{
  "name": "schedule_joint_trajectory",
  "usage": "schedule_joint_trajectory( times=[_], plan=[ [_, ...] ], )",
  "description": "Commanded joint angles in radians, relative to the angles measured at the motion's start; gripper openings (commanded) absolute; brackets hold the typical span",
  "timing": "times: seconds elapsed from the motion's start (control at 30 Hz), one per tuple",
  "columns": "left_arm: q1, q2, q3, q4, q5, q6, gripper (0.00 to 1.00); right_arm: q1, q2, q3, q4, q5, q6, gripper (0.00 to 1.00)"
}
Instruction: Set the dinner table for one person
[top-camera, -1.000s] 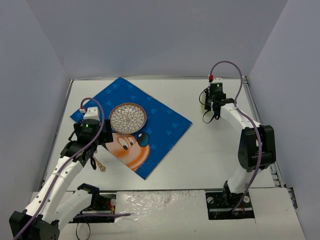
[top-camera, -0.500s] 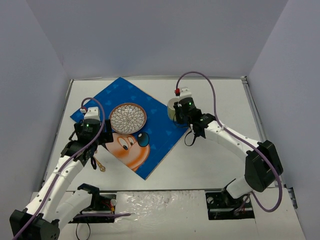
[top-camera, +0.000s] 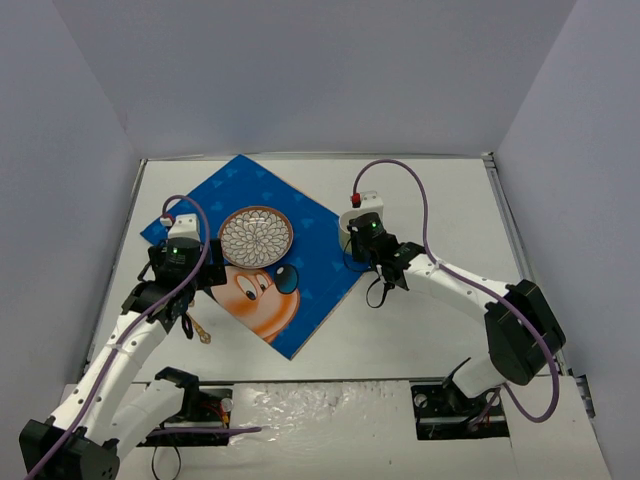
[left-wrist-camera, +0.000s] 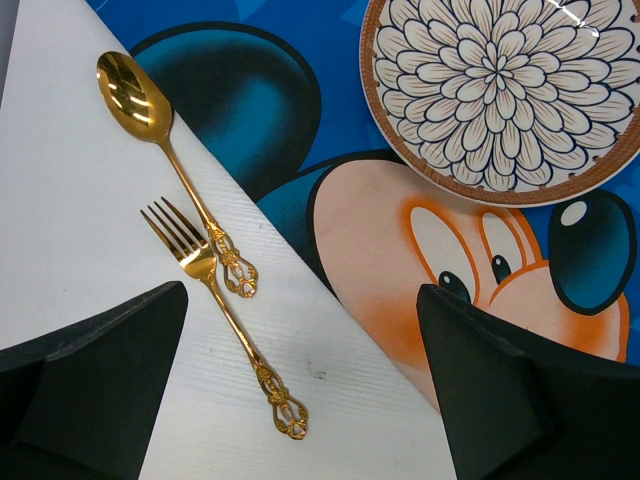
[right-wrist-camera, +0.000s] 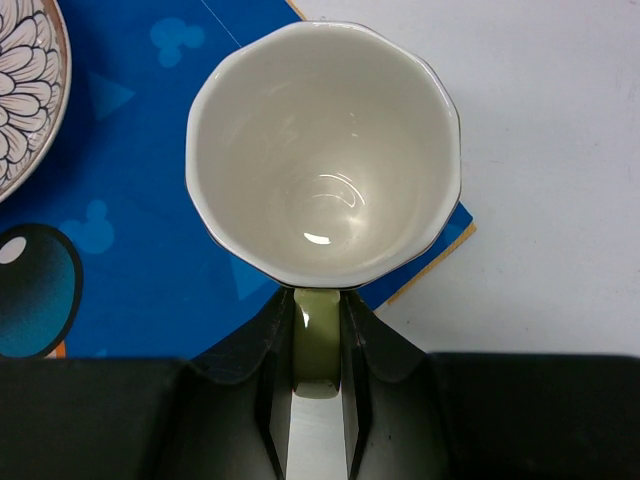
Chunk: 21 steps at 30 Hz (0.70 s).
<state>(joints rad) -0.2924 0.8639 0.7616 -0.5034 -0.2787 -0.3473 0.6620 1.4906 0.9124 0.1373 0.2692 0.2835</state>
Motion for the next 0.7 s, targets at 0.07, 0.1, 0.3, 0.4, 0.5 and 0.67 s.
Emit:
schedule_joint_trajectory(
  times=[0.07,0.1,0.3,0.4,0.5,0.67],
  plan=[
    [0.009,0.0,0.027,0.046,-0.014,-0.014,0.97,0.007,-0.026,0.002,0.213,0.09,0.036,0.0],
    [0.009,0.0,0.028,0.046,-0.013,-0.015,0.97,0.007,-0.024,0.0,0.219,0.091,0.036,0.0],
    [0.007,-0.004,0.026,0.045,-0.011,-0.016,0.97,0.007,-0.011,-0.012,0.254,0.097,0.047,0.0],
    [0.007,-0.005,0.027,0.048,-0.011,-0.016,0.97,0.007,0.003,-0.015,0.268,0.102,0.051,0.0],
    [0.007,-0.006,0.027,0.048,-0.011,-0.016,0.97,0.005,0.009,-0.021,0.285,0.106,0.052,0.0],
    [0.007,-0.006,0.026,0.047,-0.01,-0.016,0.97,0.006,0.039,-0.046,0.303,0.102,0.06,0.0]
  ],
)
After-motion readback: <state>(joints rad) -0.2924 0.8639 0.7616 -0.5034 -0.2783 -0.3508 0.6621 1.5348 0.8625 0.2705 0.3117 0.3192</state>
